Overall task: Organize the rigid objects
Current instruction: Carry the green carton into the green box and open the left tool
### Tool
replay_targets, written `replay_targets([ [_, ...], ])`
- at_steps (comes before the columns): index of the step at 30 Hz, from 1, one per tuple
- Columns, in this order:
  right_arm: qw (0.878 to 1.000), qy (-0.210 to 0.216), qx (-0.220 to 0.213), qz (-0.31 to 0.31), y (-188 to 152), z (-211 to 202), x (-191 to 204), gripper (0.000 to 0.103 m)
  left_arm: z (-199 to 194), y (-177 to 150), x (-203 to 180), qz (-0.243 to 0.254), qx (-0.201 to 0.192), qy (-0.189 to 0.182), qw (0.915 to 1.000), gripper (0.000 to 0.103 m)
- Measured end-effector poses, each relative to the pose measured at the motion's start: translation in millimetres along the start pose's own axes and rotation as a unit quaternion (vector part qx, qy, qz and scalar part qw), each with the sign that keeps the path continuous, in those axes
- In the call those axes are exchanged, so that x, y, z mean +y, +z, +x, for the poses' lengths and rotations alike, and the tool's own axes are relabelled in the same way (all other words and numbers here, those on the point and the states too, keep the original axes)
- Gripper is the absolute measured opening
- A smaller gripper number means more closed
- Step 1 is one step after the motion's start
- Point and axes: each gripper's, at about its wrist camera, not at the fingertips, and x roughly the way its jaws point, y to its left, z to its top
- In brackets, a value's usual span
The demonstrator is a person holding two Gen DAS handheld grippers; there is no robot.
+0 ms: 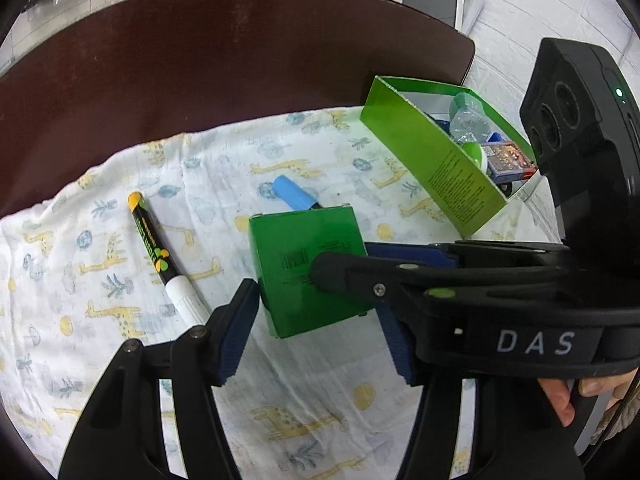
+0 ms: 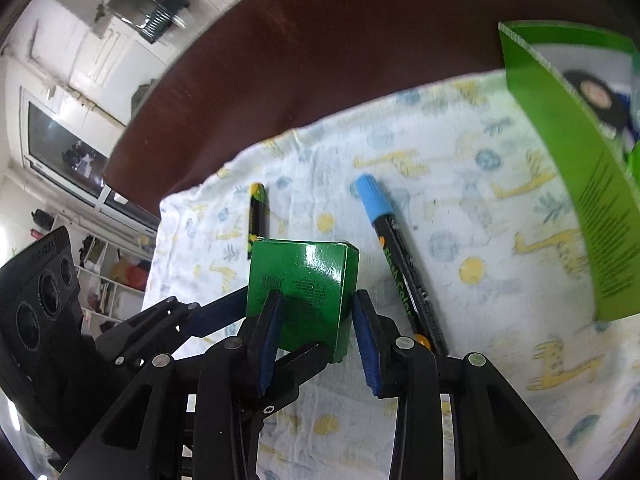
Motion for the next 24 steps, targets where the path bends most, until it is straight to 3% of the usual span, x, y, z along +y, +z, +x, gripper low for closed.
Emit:
replay_targets([
  [11,0.995,0.001,-0.102,0.000,21,-90,-33,0.037,-15,56,-75,0.076,-0.049,-0.003,0.9960,0.058],
  [24,0.982,-0.027,-0.176,0.064,41,-163,-136,0.037,37,119,-179,0.162,-0.030,-0.027,0.9860,0.058],
])
